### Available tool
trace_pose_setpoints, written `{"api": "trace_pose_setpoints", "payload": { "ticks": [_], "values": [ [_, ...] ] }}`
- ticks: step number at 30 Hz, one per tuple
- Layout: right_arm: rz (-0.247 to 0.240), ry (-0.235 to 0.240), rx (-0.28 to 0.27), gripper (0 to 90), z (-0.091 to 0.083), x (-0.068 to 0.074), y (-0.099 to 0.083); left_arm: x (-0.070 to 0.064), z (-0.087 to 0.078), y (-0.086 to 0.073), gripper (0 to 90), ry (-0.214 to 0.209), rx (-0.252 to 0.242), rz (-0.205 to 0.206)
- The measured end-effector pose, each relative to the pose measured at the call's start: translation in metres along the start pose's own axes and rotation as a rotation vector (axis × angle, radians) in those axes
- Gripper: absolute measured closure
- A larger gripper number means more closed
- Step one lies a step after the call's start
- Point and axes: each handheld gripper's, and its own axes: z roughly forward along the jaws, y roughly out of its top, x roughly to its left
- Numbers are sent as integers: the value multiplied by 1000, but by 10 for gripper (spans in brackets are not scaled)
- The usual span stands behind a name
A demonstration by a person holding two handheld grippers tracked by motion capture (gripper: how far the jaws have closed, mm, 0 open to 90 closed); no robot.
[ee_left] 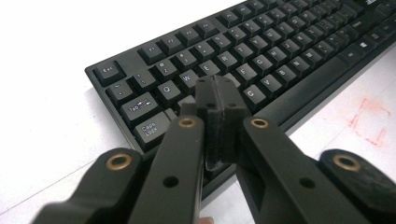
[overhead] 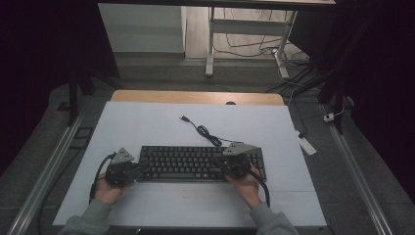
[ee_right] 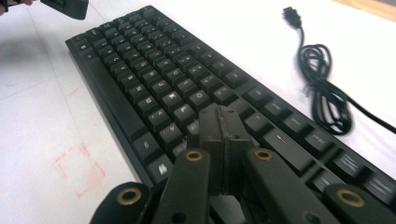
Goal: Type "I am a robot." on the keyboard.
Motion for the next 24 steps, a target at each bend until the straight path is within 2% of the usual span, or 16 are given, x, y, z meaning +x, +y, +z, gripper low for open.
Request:
{"api": "trace_pose_setpoints", "payload": {
  "ticks": [11,24],
  "values": [
    [-23,29,38,894,33,10,18,2,8,-1,891,13,45,9],
    [-16,45,64,893,60,13,28,4,13,-5,891,30,84,20]
  ]
}}
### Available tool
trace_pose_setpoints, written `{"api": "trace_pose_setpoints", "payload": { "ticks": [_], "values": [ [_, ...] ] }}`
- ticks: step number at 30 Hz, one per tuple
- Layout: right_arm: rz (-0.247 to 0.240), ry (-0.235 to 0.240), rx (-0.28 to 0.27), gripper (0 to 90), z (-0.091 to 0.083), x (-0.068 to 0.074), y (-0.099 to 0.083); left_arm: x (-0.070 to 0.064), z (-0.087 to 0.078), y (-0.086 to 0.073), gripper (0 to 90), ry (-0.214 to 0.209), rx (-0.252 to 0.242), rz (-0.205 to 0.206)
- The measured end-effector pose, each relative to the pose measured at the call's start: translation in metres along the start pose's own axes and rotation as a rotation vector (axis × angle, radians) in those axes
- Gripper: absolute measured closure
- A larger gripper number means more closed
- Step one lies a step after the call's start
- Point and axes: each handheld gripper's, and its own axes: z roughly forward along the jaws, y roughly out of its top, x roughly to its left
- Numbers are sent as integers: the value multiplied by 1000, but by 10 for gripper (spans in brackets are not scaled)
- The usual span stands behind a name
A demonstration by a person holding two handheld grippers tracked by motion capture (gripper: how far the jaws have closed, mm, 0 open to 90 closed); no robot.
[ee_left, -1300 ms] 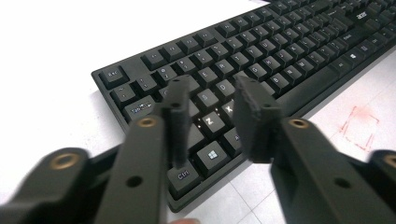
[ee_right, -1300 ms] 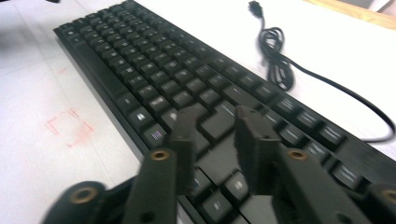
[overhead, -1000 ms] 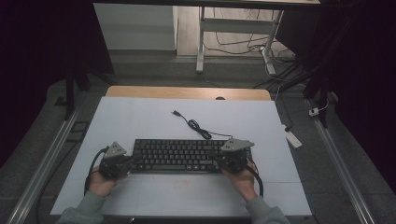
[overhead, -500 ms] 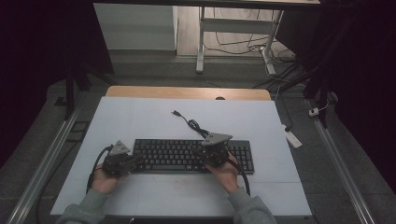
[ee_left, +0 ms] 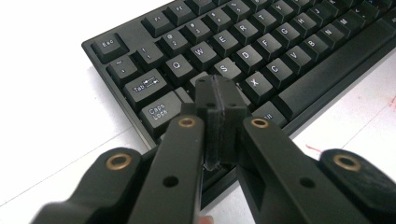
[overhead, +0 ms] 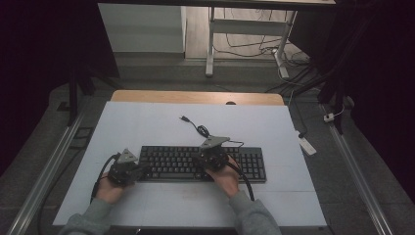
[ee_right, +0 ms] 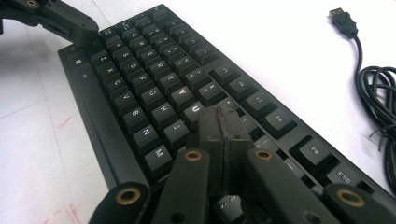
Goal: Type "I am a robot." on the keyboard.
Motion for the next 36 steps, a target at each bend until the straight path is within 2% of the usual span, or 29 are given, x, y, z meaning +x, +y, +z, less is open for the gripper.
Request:
{"api": "trace_pose_setpoints", "payload": {
  "ticks": [17,36],
  "values": [
    [14,-3,20,885,20,0,3,2,2,-3,886,-2,17,0],
    [13,-17,31,886,27,-1,4,2,3,-4,889,-5,23,0]
  ]
}}
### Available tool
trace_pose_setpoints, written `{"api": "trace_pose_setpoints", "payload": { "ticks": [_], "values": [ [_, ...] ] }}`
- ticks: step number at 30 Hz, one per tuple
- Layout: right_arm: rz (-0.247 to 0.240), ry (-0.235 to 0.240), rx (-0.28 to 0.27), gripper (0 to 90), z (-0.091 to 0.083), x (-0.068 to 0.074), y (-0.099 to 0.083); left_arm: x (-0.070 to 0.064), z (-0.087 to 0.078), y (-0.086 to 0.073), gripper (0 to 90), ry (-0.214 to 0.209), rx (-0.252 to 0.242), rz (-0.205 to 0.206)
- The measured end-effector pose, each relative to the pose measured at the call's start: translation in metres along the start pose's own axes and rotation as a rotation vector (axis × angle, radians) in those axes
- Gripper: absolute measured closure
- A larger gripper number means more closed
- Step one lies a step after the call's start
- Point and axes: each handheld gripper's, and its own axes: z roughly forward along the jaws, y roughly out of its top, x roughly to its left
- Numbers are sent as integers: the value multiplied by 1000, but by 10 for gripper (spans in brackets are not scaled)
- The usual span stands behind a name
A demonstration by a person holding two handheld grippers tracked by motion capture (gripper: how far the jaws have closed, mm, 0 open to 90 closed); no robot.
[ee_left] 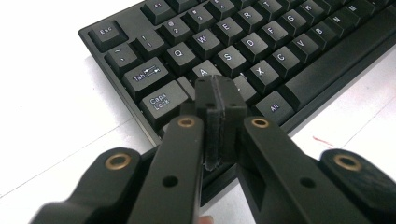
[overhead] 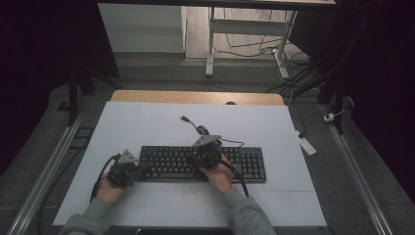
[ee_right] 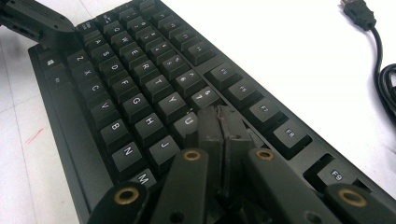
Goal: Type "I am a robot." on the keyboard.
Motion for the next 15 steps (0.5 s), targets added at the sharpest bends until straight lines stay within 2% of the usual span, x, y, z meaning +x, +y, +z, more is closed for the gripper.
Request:
{"api": "trace_pose_setpoints", "payload": {
  "ticks": [4,9,15],
  "values": [
    [-7,-6,18,895,2,0,-1,0,2,-1,890,1,5,-4],
    [-2,-1,10,896,2,0,0,-1,1,-1,890,3,1,-3],
    [0,-4,-28,895,-13,-1,1,-1,-5,1,882,-3,-39,-9]
  ]
}}
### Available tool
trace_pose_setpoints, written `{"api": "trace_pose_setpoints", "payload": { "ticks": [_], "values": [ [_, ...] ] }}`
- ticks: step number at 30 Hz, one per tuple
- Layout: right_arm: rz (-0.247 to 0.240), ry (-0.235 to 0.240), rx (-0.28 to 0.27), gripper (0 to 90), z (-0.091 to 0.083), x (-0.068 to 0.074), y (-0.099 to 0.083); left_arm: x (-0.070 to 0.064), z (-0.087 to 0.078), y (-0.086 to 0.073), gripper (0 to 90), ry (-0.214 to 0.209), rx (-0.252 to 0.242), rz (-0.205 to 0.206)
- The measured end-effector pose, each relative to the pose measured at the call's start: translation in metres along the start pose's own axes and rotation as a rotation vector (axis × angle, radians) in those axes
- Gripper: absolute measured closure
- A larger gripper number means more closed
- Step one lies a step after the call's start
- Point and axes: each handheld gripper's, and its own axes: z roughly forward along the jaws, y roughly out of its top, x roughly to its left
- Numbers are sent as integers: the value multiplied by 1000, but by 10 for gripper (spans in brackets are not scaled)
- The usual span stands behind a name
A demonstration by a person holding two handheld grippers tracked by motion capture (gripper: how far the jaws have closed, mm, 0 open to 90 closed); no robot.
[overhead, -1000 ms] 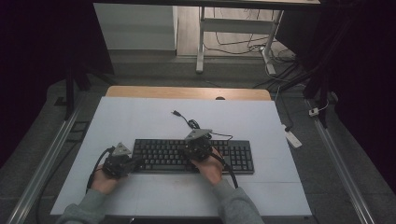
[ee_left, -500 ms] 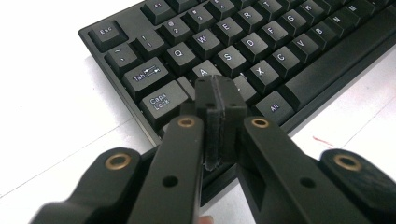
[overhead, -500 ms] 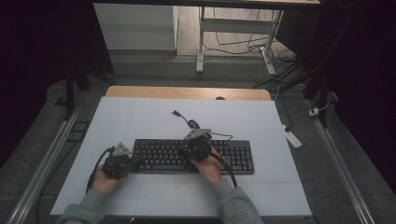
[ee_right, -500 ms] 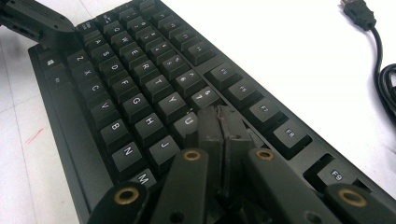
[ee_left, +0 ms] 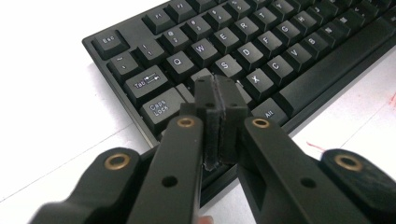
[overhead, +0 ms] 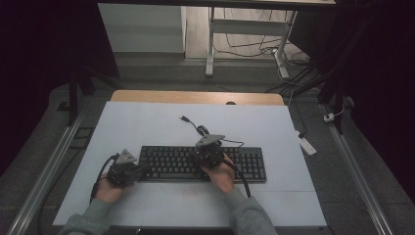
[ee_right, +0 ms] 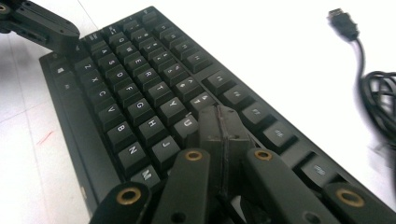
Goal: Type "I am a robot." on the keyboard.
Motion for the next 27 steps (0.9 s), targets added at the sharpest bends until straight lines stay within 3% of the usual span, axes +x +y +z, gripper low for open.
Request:
{"api": "trace_pose_setpoints", "payload": {
  "ticks": [8,17,27],
  "values": [
    [6,-22,-26,874,-30,-8,-11,0,-5,1,819,-5,-33,-7],
    [41,-70,-41,641,-70,-23,-39,0,-6,2,559,-10,-65,-20],
    [65,-120,-81,572,-117,-31,-69,-1,-6,4,381,-4,-67,-30]
  ]
}}
